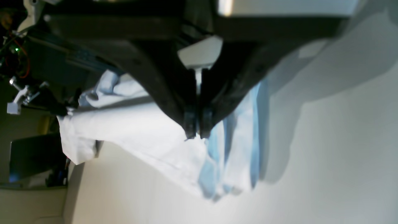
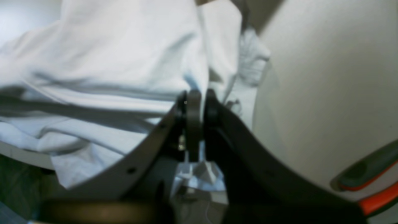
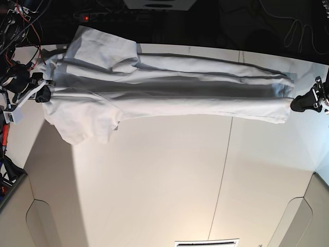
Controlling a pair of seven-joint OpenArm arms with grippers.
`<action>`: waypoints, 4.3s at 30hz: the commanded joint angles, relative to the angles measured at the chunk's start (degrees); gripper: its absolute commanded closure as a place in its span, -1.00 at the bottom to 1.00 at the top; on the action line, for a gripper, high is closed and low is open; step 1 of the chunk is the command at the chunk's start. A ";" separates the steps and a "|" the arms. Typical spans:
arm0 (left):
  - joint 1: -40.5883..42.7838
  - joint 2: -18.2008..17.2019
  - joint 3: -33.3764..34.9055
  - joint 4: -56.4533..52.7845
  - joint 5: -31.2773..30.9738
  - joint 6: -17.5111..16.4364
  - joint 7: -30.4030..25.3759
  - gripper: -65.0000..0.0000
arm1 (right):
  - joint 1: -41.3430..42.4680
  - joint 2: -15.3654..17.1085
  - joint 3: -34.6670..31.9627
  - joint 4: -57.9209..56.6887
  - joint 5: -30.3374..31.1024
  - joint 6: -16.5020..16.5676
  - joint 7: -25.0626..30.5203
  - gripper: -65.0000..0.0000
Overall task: Layout the t-shirt on the table in an organized manner, then fold the t-shirt properly
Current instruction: 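Fold the grasped side over with both grippers into a long strip, then grasp the bunched collar end with the right gripper and tuck it inward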
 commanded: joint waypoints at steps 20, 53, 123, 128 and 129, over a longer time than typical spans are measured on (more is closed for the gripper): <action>1.81 1.57 -0.46 0.81 15.19 -0.67 -12.92 0.67 | 0.48 0.79 0.52 -8.63 -1.31 -2.12 2.27 0.28; 1.68 1.64 -0.46 0.81 10.62 -0.67 -13.05 0.55 | 20.63 0.35 -12.59 -28.39 -0.74 -1.66 12.87 0.26; 1.66 2.23 -0.46 0.81 8.90 -0.67 -13.20 0.55 | -4.26 -16.33 -17.46 8.50 -14.45 -17.86 18.82 1.00; 1.66 2.23 -0.46 0.81 8.87 -0.67 -13.22 0.55 | -2.97 -16.33 -25.09 0.09 -14.73 -17.79 19.43 1.00; 1.66 2.23 -0.44 0.81 8.87 -0.67 -13.22 0.55 | -2.82 -16.33 -27.23 -1.38 -14.95 -17.79 19.67 1.00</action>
